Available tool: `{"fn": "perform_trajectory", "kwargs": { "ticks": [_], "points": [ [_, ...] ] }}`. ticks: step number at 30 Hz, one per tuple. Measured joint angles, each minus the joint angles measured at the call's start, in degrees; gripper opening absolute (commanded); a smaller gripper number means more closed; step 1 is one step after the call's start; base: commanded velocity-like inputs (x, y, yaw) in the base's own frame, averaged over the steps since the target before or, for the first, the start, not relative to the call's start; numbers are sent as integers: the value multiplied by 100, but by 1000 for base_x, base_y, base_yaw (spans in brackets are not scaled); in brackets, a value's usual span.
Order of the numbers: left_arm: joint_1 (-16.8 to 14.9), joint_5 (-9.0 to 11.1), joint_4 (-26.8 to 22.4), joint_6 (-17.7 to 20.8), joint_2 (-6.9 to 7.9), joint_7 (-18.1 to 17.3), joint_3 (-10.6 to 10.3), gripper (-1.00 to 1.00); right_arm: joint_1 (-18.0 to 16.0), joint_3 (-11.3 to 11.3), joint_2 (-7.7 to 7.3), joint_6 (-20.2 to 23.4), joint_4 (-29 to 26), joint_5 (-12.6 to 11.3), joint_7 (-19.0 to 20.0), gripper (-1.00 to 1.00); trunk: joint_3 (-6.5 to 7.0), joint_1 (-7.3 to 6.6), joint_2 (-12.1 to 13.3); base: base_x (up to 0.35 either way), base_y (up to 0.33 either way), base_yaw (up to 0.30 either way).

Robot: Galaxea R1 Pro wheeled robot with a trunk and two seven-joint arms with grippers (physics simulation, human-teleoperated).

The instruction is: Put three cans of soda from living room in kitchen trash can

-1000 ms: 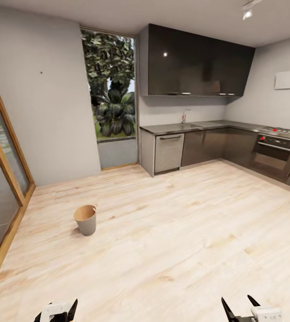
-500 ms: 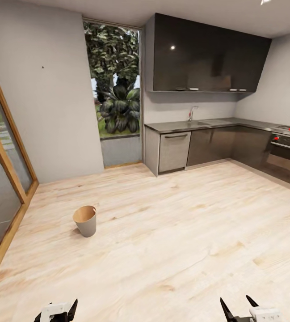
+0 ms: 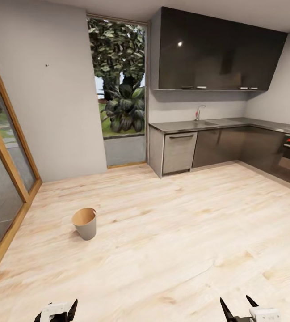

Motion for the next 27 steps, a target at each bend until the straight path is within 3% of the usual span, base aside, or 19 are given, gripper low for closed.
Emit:
{"fn": "perform_trajectory", "kwargs": {
  "ticks": [10,27],
  "points": [
    [0,0,0,0,0,0,0,100,0,-7,91,-6,0,6,-1,100,-1,0,0,172,-112,230],
    [0,0,0,0,0,0,0,100,0,-4,109,-7,0,7,-1,100,-1,0,0,153,-112,248]
  ]
}}
